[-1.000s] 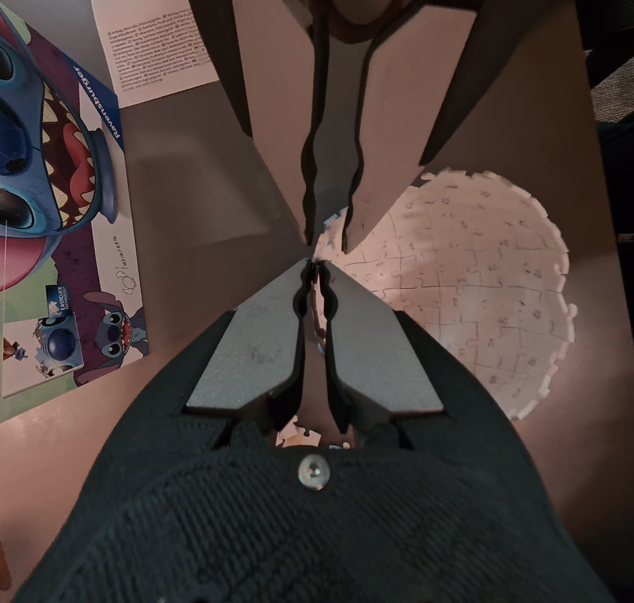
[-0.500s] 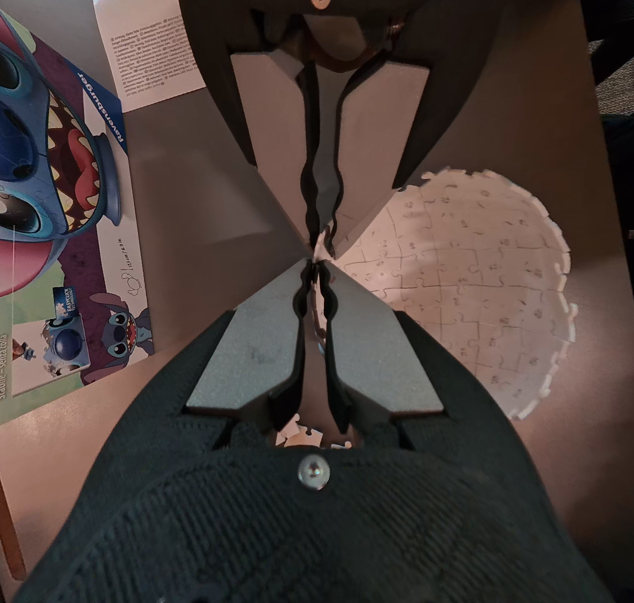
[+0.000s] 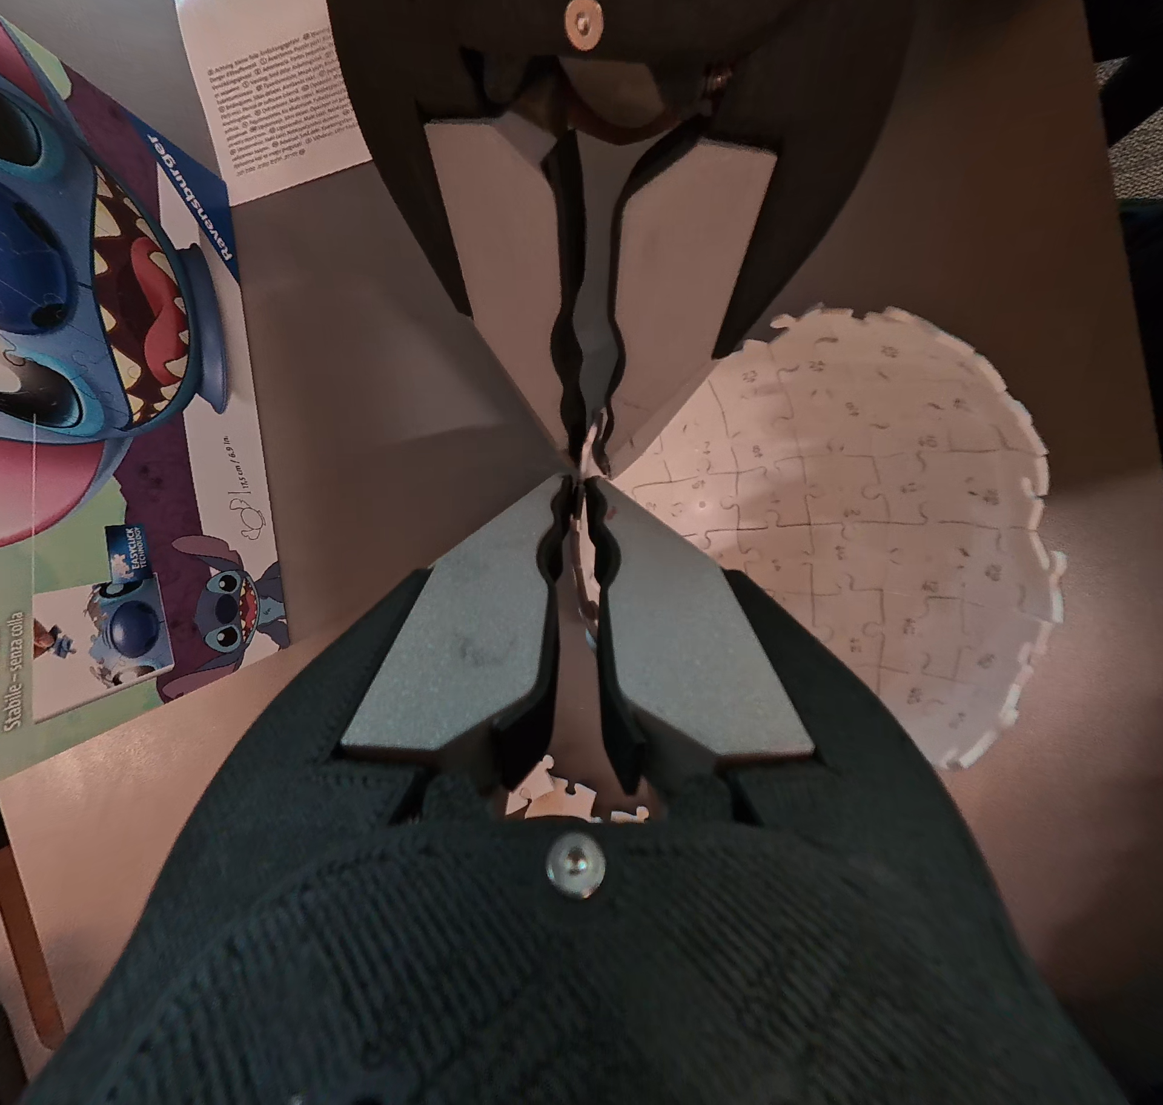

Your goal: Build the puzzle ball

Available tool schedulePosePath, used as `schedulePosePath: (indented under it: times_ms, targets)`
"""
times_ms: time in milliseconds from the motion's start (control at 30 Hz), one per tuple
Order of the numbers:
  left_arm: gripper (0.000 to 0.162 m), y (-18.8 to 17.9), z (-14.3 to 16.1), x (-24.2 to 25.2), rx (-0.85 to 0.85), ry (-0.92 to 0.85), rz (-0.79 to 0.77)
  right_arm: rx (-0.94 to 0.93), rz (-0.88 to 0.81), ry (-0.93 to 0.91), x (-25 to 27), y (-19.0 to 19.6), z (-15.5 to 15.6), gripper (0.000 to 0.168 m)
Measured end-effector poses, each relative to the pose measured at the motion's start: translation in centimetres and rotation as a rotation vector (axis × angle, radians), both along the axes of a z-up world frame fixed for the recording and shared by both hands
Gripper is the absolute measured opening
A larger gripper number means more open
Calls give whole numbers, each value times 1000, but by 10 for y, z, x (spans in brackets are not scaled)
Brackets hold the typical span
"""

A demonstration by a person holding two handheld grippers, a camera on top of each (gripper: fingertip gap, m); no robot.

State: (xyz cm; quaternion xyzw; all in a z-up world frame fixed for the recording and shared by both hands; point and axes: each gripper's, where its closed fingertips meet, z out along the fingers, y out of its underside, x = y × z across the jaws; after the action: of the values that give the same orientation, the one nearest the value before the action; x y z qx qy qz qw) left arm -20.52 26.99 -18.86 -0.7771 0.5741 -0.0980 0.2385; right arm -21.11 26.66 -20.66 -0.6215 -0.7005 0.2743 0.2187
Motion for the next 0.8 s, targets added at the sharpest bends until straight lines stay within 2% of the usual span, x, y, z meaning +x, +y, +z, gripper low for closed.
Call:
schedulePosePath:
  times_ms: [33,367,500,800]
  targets:
    - [2,0,0,0,1,1,0,3,0,0,0,0,0,4]
    - [14,0,-9,-7,-33,42,28,13,-13,7,-2,2,0,3]
    - [5,1,-9,-5,-22,41,22,17,-14,11,-2,2,1,3]
    - [3,0,-8,-5,-34,28,21,-17,-19,16,-2,2,1,3]
